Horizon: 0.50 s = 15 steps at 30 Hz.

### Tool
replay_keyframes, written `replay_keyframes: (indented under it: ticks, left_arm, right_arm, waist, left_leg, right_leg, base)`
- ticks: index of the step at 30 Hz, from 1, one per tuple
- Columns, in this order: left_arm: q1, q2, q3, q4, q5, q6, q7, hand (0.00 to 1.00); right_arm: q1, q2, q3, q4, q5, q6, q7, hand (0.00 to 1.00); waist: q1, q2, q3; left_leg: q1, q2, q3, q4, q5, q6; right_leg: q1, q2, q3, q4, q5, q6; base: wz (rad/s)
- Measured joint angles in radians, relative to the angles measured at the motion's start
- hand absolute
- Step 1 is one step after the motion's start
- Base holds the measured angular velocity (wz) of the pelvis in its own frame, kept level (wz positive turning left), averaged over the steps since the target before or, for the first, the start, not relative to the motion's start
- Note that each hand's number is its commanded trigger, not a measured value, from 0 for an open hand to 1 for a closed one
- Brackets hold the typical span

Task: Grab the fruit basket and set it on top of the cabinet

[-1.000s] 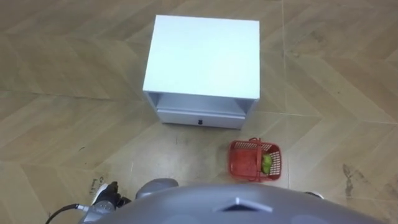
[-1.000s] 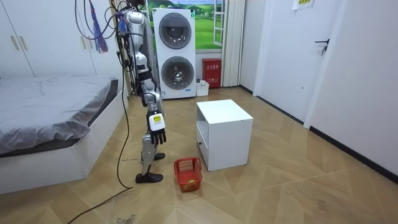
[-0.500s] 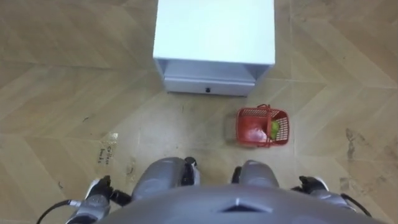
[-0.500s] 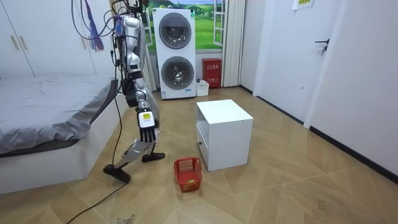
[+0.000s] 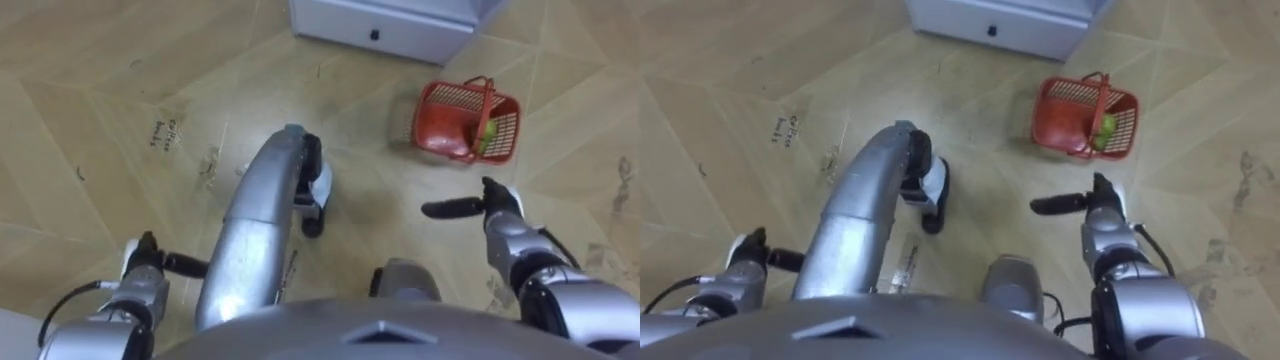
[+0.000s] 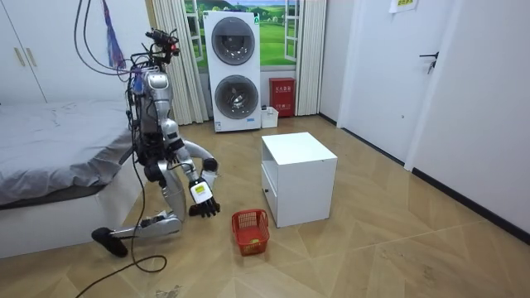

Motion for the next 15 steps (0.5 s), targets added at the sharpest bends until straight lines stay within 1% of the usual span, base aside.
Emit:
replay_keyframes:
  ticks: [1, 2, 3, 4, 6, 8, 9, 10, 11, 12, 13, 14, 15]
  left_arm:
    - [0.008, 0.0, -0.003, 0.016, -0.011, -0.01, 0.014, 0.0]
    - [0.008, -0.001, -0.005, 0.024, -0.011, -0.016, 0.02, 0.0]
    - [0.01, -0.003, -0.009, 0.03, -0.012, -0.024, 0.033, 0.0]
    - [0.013, -0.005, -0.02, 0.03, -0.012, -0.03, 0.05, 0.0]
    - [0.019, -0.006, -0.039, 0.025, -0.018, -0.046, 0.067, 0.0]
    - [0.02, -0.008, -0.057, 0.024, -0.018, -0.058, 0.076, 0.0]
    - [0.025, -0.008, -0.071, 0.025, -0.018, -0.062, 0.085, 0.0]
    - [0.029, -0.008, -0.079, 0.025, -0.018, -0.062, 0.091, 0.0]
    - [0.028, -0.008, -0.081, 0.025, -0.018, -0.062, 0.091, 0.0]
    - [0.03, -0.007, -0.085, 0.022, -0.018, -0.062, 0.091, 0.0]
    - [0.032, -0.008, -0.085, 0.023, -0.018, -0.061, 0.09, 0.0]
    - [0.032, -0.017, -0.085, 0.022, -0.019, -0.06, 0.09, 0.0]
    - [0.047, -0.02, -0.086, 0.011, -0.018, -0.06, 0.086, 0.0]
  right_arm:
    - [0.001, 0.0, -0.003, -0.013, 0.007, -0.012, -0.011, 0.0]
    - [0.001, -0.001, -0.009, -0.02, 0.008, -0.017, -0.019, 0.0]
    - [0.0, -0.001, -0.023, -0.033, 0.016, -0.028, -0.033, 0.0]
    - [-0.001, -0.004, -0.037, -0.043, 0.032, -0.045, -0.045, 0.0]
    - [0.002, -0.005, -0.038, -0.067, 0.03, -0.057, -0.076, 0.0]
    - [0.003, -0.006, -0.037, -0.101, 0.027, -0.063, -0.1, 0.0]
    - [0.003, -0.005, -0.035, -0.126, 0.025, -0.066, -0.115, 0.0]
    - [0.003, -0.005, -0.033, -0.149, 0.019, -0.068, -0.125, 0.0]
    - [0.003, -0.006, -0.032, -0.159, 0.018, -0.069, -0.13, 0.0]
    - [0.004, -0.006, -0.028, -0.181, 0.015, -0.069, -0.146, 0.0]
    - [0.003, -0.009, -0.02, -0.201, 0.007, -0.069, -0.159, 0.0]
    - [0.003, -0.015, -0.016, -0.214, 0.004, -0.068, -0.162, 0.0]
    - [0.003, -0.015, -0.002, -0.246, -0.003, -0.069, -0.175, 0.0]
  waist:
    - [-0.012, -0.005, 0.0]
    - [-0.018, -0.008, 0.0016]
    - [-0.031, -0.011, 0.003]
    - [-0.036, -0.011, 0.0036]
    - [-0.04, -0.015, 0.003]
    - [-0.045, -0.017, 0.0025]
    - [-0.054, -0.019, 0.0019]
    - [-0.062, -0.023, 0.0]
    - [-0.066, -0.025, 0.0004]
    - [-0.069, -0.031, -0.0015]
    - [-0.07, -0.034, 0.0011]
    - [-0.07, -0.022, -0.0016]
    - [-0.071, -0.023, -0.0022]
  left_leg:
    - [-0.013, -0.004, 0.004, 0.031, -0.002, -0.003]
    - [-0.016, -0.007, 0.004, 0.044, -0.002, -0.003]
    - [-0.017, -0.014, 0.004, 0.065, -0.001, -0.003]
    - [-0.018, -0.014, 0.004, 0.083, -0.001, -0.004]
    - [-0.02, -0.013, 0.003, 0.108, -0.001, -0.008]
    - [-0.031, -0.011, 0.003, 0.131, 0.001, -0.018]
    - [-0.039, -0.008, 0.003, 0.147, 0.002, -0.024]
    - [-0.049, -0.008, 0.004, 0.159, 0.006, -0.036]
    - [-0.053, -0.007, 0.005, 0.164, 0.009, -0.042]
    - [-0.066, -0.003, 0.005, 0.177, 0.012, -0.052]
    - [-0.08, 0.007, 0.003, 0.195, 0.014, -0.064]
    - [-0.087, 0.015, -0.01, 0.2, 0.017, -0.07]
    - [-0.087, 0.025, -0.01, 0.191, 0.022, -0.08]
  right_leg:
    - [0.0, 0.0, 0.004, 0.051, -0.001, -0.004]
    - [0.004, -0.001, 0.005, 0.073, -0.003, -0.007]
    - [0.013, -0.002, 0.003, 0.107, -0.005, -0.012]
    - [0.022, -0.002, 0.001, 0.137, -0.008, -0.018]
    - [0.03, -0.005, 0.0, 0.179, -0.012, -0.025]
    - [0.029, -0.017, -0.001, 0.224, -0.017, -0.034]
    - [0.029, -0.024, -0.006, 0.254, -0.024, -0.041]
    - [0.03, -0.028, -0.008, 0.281, -0.033, -0.047]
    - [0.031, -0.029, -0.009, 0.292, -0.04, -0.051]
    - [0.031, -0.029, -0.009, 0.319, -0.059, -0.053]
    - [0.029, -0.022, -0.011, 0.343, -0.079, -0.053]
    - [0.027, -0.005, -0.014, 0.346, -0.078, -0.055]
    - [0.02, 0.001, -0.008, 0.351, -0.083, -0.057]
  base:
    - [0.22]
    - [0.22]
    - [0.12]
    - [0.1]
    - [0.0]
    - [0.0]
    - [0.06]
    - [0.06]
    - [0.07]
    - [0.0]
    - [-0.04]
    - [-0.11]
    - [-0.07]
